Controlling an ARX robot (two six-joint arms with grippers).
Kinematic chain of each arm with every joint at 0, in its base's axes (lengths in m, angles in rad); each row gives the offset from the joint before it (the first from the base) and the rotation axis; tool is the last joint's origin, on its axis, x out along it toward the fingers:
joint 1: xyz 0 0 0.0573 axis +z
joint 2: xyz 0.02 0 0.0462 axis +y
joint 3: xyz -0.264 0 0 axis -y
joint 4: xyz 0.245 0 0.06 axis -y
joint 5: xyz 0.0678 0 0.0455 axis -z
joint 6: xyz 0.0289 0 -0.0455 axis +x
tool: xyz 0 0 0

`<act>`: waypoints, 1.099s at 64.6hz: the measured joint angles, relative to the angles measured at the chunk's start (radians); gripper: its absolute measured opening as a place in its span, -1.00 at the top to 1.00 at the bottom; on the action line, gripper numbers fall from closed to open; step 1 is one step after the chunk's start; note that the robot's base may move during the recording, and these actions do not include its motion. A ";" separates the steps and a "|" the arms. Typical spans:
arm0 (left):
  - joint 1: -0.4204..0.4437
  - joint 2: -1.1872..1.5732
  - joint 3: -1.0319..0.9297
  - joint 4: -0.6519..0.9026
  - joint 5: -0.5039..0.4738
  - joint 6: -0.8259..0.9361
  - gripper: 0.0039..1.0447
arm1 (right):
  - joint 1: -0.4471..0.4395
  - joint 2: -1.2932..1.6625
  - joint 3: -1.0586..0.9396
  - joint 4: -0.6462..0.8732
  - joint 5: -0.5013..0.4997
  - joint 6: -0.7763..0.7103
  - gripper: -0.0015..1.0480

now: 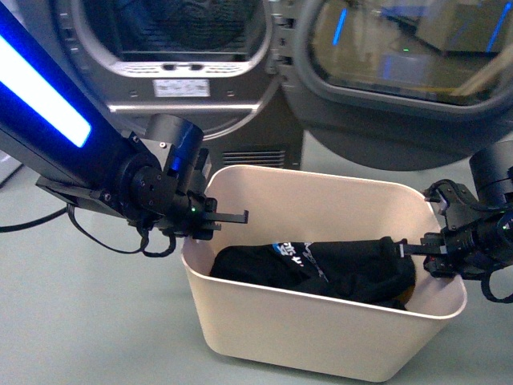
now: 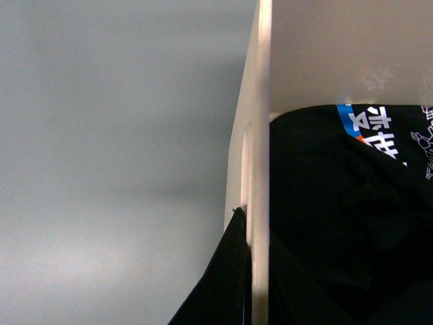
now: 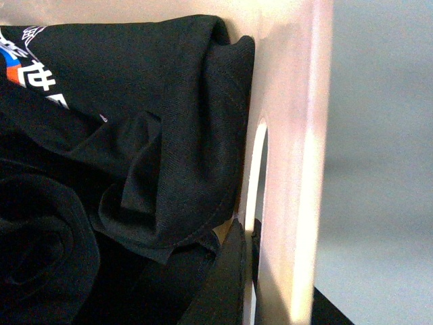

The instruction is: Move hamper under clothes hanger

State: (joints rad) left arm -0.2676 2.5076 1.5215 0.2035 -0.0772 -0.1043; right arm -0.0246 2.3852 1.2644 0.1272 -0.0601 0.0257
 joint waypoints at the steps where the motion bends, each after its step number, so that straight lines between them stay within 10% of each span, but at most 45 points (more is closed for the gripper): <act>1: -0.002 0.000 0.000 0.000 0.001 0.000 0.94 | -0.002 -0.001 0.000 0.000 0.001 -0.001 0.94; 71: -0.013 -0.008 0.000 0.002 -0.001 0.000 0.94 | -0.012 -0.005 -0.004 0.001 -0.001 -0.002 0.94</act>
State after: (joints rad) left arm -0.2802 2.5000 1.5211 0.2054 -0.0784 -0.1043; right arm -0.0368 2.3802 1.2602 0.1280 -0.0612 0.0238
